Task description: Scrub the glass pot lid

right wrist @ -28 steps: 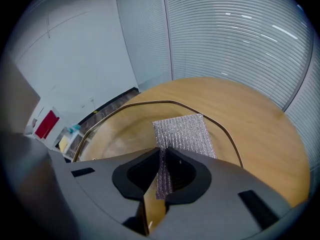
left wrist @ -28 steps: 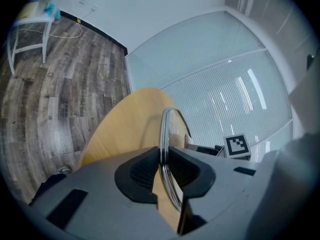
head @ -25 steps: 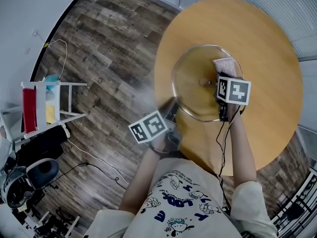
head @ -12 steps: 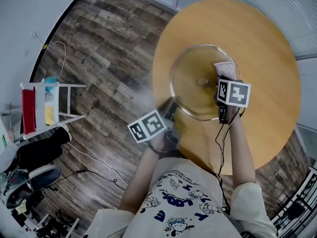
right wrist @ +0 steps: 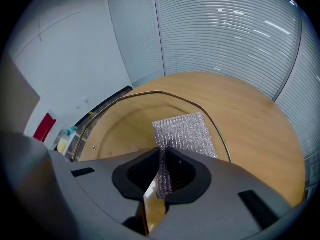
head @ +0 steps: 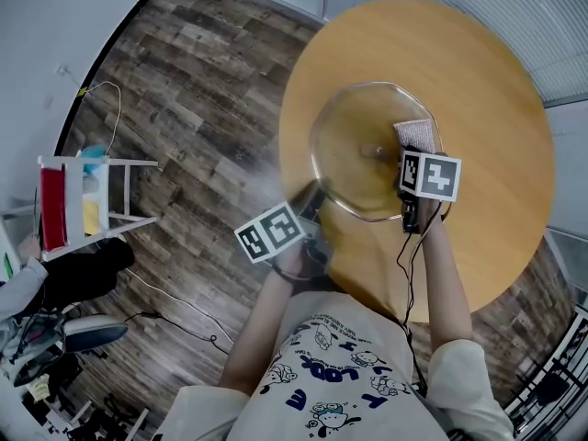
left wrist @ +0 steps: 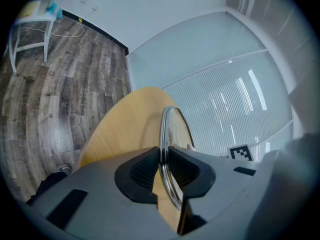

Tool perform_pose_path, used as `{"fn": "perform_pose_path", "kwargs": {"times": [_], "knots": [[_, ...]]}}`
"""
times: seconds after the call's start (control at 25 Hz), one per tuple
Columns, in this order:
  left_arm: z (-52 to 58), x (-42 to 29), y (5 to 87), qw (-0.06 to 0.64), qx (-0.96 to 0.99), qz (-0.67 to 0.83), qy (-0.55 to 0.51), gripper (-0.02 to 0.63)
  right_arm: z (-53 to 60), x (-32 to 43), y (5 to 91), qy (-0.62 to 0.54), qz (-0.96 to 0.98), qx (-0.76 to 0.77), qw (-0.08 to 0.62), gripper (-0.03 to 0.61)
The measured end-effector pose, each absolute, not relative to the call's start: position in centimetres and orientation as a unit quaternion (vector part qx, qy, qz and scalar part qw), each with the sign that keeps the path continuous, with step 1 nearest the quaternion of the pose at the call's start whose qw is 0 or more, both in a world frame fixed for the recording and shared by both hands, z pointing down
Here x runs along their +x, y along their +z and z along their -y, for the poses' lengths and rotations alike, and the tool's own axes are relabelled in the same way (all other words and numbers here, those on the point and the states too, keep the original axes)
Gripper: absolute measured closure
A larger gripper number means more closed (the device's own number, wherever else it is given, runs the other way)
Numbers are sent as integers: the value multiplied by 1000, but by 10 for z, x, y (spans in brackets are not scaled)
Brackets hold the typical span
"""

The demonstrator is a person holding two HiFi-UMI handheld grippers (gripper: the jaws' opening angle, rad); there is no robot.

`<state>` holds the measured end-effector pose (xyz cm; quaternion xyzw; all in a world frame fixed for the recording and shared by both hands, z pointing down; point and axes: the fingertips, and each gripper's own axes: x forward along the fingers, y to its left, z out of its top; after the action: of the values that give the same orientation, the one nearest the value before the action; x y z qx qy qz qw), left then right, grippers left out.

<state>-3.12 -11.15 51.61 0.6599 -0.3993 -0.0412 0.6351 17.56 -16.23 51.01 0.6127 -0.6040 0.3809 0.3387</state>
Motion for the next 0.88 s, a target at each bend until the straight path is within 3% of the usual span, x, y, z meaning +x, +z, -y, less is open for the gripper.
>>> {"fn": "perform_pose_path", "kwargs": {"times": [0.88], "knots": [[111, -32, 517, 641, 654, 399, -49, 546, 130, 152, 512, 398, 614, 588, 344, 523]]}}
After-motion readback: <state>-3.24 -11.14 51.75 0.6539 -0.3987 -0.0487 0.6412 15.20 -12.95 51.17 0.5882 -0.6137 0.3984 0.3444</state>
